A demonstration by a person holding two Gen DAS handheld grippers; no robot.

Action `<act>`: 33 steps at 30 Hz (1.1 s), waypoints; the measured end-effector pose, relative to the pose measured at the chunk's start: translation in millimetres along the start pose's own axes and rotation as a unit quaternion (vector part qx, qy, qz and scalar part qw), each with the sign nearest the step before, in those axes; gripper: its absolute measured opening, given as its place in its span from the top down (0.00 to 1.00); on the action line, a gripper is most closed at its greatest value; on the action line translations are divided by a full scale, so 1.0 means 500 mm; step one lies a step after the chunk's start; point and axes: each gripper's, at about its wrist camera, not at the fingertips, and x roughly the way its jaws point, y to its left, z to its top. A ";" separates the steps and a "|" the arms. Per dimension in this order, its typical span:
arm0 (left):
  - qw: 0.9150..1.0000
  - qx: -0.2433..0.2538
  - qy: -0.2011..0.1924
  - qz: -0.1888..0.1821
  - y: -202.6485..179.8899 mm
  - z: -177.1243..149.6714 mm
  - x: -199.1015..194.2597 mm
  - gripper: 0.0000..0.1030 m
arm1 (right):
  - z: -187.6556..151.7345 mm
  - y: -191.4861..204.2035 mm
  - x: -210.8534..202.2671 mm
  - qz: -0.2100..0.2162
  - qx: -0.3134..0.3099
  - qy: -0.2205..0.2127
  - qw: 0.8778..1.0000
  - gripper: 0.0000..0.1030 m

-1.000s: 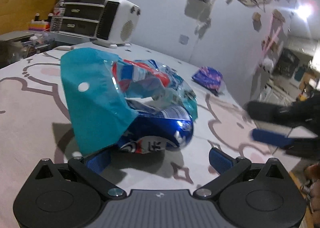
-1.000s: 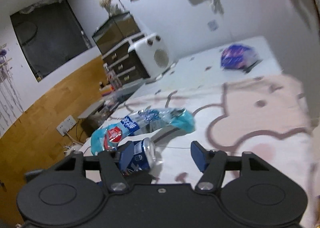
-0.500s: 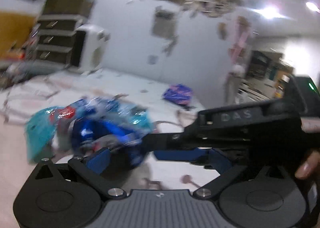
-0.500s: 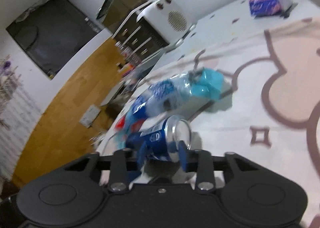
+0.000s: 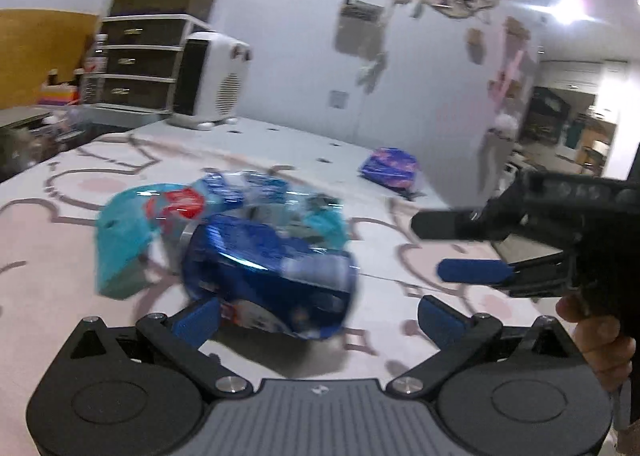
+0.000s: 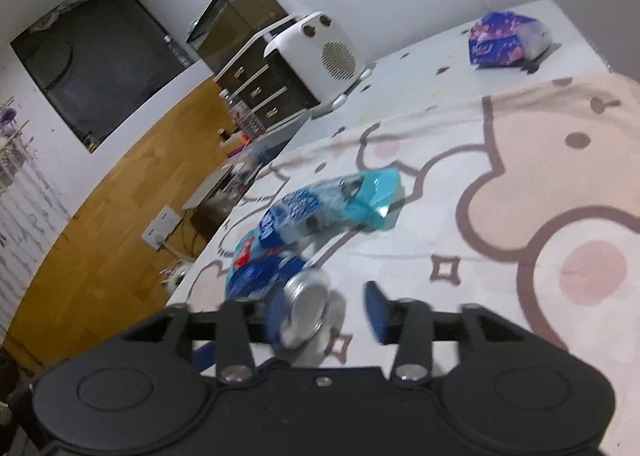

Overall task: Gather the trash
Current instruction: 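Grasp the crushed blue Pepsi can on the bed with the right tool, then pass the Pepsi can from the right tool into the left tool's fingers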

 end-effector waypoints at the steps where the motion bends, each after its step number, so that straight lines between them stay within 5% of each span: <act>1: 1.000 -0.001 -0.002 0.004 0.006 0.002 -0.004 0.00 | 0.004 0.004 0.009 -0.001 -0.003 -0.006 1.000 0.32; 4: 1.000 0.002 -0.012 0.015 0.021 0.009 -0.016 0.00 | 0.015 0.025 0.052 0.004 -0.019 -0.004 1.000 0.21; 10: 1.000 0.000 0.002 0.024 0.058 0.017 0.007 0.00 | 0.014 0.052 0.151 0.001 -0.065 0.029 0.997 0.19; 12: 1.000 -0.011 0.027 0.010 0.067 0.018 0.026 0.00 | 0.008 0.053 0.173 0.003 -0.074 0.039 0.996 0.22; 16: 0.999 0.007 0.028 -0.021 0.053 0.016 0.027 0.00 | -0.002 0.035 0.188 0.057 -0.043 0.061 0.996 0.42; 20: 0.998 0.028 0.024 -0.054 0.022 0.008 0.013 0.00 | -0.006 0.035 0.160 0.061 -0.042 0.071 0.995 0.53; 26: 0.993 0.080 0.026 -0.077 -0.045 -0.011 -0.013 0.00 | -0.025 0.030 0.076 0.046 -0.057 0.083 0.994 0.54; 33: 0.977 0.136 0.017 -0.166 -0.123 -0.037 -0.063 0.00 | -0.052 -0.018 -0.058 0.036 -0.024 0.079 0.996 0.54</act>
